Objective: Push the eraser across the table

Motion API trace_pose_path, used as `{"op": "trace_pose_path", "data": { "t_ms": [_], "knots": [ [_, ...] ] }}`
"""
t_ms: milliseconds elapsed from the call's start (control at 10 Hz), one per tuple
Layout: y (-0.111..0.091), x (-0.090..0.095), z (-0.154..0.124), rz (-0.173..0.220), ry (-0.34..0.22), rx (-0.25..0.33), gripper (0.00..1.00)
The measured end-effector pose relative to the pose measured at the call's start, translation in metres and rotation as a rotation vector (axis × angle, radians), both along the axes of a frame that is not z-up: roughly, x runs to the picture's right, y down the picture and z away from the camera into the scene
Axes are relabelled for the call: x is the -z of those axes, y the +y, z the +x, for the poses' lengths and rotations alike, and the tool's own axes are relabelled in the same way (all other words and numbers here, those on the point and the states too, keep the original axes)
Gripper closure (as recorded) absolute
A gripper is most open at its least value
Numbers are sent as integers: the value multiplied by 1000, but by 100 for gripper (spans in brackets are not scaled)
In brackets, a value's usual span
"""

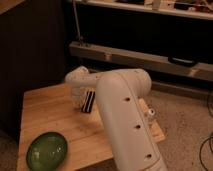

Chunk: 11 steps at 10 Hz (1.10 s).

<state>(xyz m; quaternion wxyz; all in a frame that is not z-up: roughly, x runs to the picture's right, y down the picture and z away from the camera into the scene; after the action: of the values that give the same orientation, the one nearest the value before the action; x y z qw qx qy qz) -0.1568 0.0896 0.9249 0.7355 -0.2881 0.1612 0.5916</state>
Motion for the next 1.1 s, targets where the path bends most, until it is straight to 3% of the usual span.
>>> {"op": "trace_pose_path", "data": {
  "t_ms": [300,800,1100],
  "knots": [
    [-12,15,26,41,61,12,99],
    [17,41,84,-9,151,21,99],
    [10,67,113,1,221,17,99]
  ]
}}
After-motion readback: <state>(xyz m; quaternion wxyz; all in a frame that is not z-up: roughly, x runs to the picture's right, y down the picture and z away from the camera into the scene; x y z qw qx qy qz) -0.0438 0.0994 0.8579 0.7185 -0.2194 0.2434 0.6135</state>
